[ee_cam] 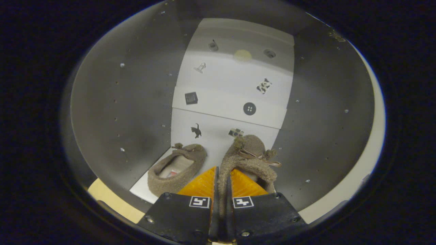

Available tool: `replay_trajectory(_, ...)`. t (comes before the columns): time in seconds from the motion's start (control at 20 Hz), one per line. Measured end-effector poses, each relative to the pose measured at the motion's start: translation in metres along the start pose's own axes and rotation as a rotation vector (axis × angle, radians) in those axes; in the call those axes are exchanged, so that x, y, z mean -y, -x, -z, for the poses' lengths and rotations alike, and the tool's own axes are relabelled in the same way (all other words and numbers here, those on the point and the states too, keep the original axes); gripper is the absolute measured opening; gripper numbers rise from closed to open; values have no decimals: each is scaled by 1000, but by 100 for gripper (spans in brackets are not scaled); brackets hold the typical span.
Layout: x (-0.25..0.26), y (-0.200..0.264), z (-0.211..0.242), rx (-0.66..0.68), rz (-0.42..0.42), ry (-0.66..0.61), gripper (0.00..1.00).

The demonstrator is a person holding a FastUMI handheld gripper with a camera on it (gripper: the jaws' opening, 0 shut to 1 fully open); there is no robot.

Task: Open the shoe cabinet door, grab the shoes and put them into the shoe cabinet, then close the shoe cabinet door.

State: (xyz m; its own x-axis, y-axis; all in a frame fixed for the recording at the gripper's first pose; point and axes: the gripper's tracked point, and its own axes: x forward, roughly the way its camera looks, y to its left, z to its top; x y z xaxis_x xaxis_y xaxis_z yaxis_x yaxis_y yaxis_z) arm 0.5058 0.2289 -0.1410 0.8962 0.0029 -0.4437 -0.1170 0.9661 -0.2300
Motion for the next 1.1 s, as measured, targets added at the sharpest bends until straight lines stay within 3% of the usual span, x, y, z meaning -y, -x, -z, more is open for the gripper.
replay_trajectory(0.35,10,-44,21,-51,-30,58,12)
replay_trajectory(0.55,4,-57,20,-41,-86,17,17)
replay_trajectory(0.65,7,-59,19,-31,-66,-1,19)
replay_trajectory(0.85,-10,-36,16,-34,-96,-18,45)
replay_trajectory(1.1,-8,31,-5,78,-5,42,87)
